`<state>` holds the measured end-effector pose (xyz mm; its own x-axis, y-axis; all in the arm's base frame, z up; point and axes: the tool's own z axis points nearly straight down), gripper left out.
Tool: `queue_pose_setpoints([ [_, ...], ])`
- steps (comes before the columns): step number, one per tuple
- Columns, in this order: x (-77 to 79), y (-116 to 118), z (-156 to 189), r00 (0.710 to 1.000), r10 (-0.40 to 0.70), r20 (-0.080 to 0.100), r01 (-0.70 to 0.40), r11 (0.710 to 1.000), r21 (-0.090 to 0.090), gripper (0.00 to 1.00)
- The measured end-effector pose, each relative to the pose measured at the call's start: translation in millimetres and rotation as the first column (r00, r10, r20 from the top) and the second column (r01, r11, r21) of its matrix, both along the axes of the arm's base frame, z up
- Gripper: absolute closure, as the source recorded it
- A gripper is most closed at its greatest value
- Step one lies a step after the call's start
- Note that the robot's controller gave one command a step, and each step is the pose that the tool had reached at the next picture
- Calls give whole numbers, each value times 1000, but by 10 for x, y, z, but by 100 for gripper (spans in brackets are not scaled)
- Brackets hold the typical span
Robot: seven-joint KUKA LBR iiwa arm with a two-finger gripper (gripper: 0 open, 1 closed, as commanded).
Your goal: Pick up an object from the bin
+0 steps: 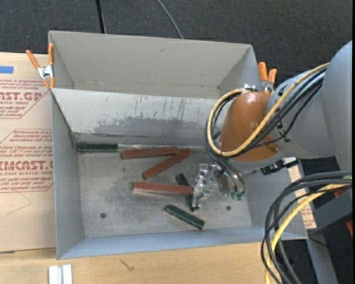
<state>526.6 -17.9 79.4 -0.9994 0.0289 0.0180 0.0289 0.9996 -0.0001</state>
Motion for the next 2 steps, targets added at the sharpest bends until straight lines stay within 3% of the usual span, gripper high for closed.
queue_pose_setpoints([
  [1,183,-2,175,1000,-25,15,25,1000,0,100],
  [2,171,-20,768,998,-60,14,60,998,0,100],
])
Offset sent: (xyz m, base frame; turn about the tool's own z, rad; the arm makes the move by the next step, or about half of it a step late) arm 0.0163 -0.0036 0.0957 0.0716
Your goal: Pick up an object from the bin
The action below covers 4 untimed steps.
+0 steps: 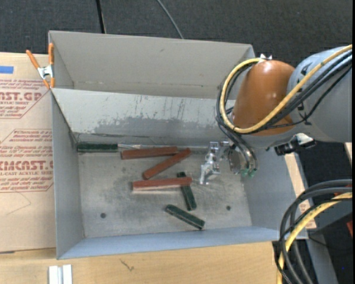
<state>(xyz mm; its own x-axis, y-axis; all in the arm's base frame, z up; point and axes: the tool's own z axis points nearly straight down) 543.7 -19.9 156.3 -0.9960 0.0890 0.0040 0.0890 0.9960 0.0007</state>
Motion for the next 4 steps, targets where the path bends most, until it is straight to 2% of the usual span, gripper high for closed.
queue_pose_setpoints([
  [1,107,-165,335,1000,4,7,-4,1000,-1,0],
  [2,107,-164,334,1000,4,6,-4,1000,-1,0],
  [3,85,-53,-156,998,68,11,-68,998,-2,0],
  [4,249,139,-744,989,145,-4,-145,989,-2,100],
])
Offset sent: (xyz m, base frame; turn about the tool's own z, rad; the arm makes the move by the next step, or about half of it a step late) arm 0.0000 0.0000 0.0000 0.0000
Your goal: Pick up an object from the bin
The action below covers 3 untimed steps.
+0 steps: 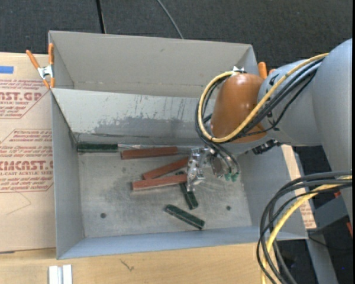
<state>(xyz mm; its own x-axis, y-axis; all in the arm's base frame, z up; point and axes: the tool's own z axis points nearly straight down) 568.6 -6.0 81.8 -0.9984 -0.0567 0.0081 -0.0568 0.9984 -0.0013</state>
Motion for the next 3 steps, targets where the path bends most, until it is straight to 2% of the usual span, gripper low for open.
queue_pose_setpoints([
  [1,4,2,0,1000,0,2,0,1000,0,100],
  [2,-46,-34,203,1000,6,12,-6,1000,2,100],
  [3,105,-244,527,999,-32,11,32,999,2,0],
])
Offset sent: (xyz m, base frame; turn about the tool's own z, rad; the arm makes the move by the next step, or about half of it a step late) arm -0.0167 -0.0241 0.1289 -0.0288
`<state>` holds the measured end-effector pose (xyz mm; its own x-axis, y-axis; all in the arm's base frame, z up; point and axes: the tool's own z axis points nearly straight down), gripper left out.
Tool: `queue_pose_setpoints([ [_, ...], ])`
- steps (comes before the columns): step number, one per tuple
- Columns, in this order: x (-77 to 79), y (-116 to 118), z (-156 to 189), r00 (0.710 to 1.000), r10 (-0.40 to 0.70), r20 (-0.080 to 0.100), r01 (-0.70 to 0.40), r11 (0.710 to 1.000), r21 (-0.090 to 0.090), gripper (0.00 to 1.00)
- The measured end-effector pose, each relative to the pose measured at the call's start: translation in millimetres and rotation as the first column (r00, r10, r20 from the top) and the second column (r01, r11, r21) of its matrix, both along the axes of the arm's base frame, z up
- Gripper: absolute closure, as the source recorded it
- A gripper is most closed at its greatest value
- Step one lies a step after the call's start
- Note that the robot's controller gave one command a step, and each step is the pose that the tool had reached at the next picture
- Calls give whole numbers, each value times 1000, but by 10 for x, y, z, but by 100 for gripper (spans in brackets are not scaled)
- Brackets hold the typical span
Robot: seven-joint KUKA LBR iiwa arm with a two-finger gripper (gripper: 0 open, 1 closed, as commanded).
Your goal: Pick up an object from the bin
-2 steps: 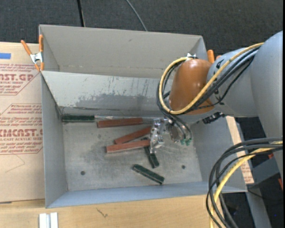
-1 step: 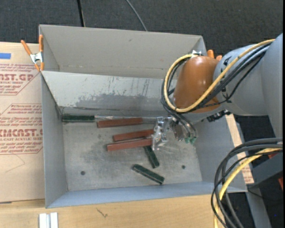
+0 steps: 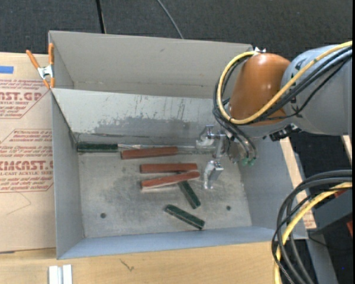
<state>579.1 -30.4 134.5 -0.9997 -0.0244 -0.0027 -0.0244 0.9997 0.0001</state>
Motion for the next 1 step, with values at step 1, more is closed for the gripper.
queue_pose_setpoints([
  [1,0,0,0,1000,0,0,0,1000,0,0],
])
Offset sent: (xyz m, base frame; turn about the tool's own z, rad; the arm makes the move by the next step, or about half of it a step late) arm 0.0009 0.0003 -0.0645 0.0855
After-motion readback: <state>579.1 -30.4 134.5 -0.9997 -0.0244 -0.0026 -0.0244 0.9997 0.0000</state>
